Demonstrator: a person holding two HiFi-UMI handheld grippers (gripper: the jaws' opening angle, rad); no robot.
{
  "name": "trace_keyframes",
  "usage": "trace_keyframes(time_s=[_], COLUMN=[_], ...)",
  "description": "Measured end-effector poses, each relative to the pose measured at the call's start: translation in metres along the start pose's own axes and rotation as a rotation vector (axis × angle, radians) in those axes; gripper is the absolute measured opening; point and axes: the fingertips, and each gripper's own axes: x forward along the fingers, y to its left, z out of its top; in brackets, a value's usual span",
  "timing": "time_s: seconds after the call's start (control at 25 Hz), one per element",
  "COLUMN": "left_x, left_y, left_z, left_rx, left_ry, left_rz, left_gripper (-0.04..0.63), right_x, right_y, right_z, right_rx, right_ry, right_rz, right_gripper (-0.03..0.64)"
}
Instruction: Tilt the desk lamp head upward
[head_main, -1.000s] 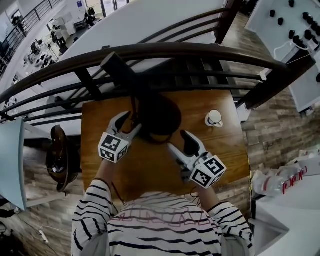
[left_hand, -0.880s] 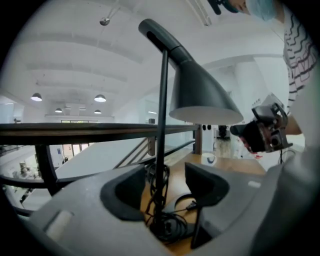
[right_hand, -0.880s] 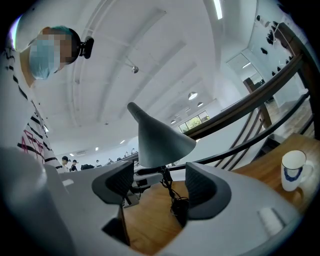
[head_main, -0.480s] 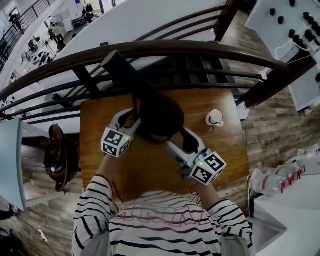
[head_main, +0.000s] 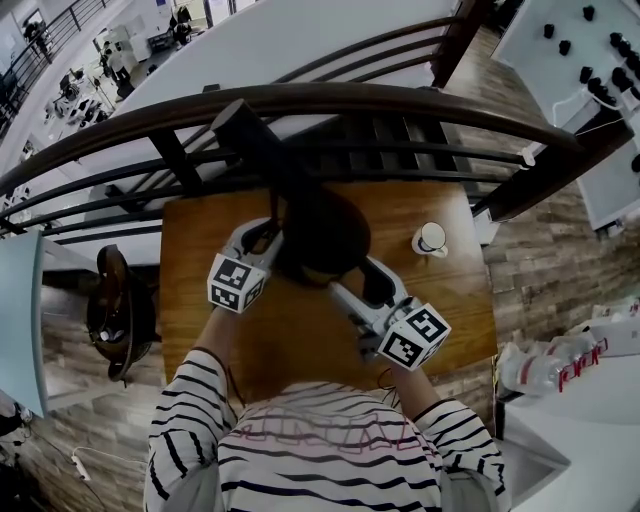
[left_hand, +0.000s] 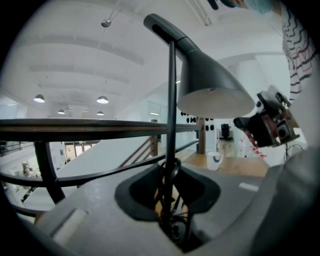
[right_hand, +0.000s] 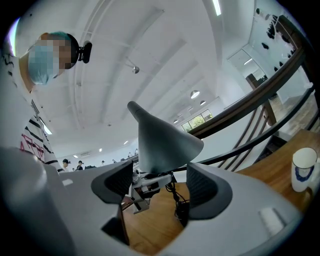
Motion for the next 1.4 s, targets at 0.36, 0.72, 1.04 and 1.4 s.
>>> trace_keyframes(time_s=[0.36,0.72,1.04,1.4], left_x=[-0.003,-0.005,-0.009,-0.011], left_y=[0.0,-0.003,-0.002,-0.006], left_z=[-0.001,0.0,-0.001,0.0], left_rx=[-0.057,-0.064,-0.049,-0.035], left_ry=[0.003,0.015,0.026,0.025], left_rz=[0.017,0.025,0.032,0.054], left_gripper=[0.091,0.089,0.084,0.08], right_x=[0.0,-0.003,-0.012,-0.039], right_y=[0.003,0.005,0.011,0.02], right_z=[-0.001,0.002,0.013,0.048], right_rx=[0.003,0.026,0.036,-0.006], right_ry=[-0.003,0.002,-0.008,-0.054], right_rz=[-0.004,-0.009,-0.033,-0.067], right_gripper=[0.33,0.328,0.328,0.33])
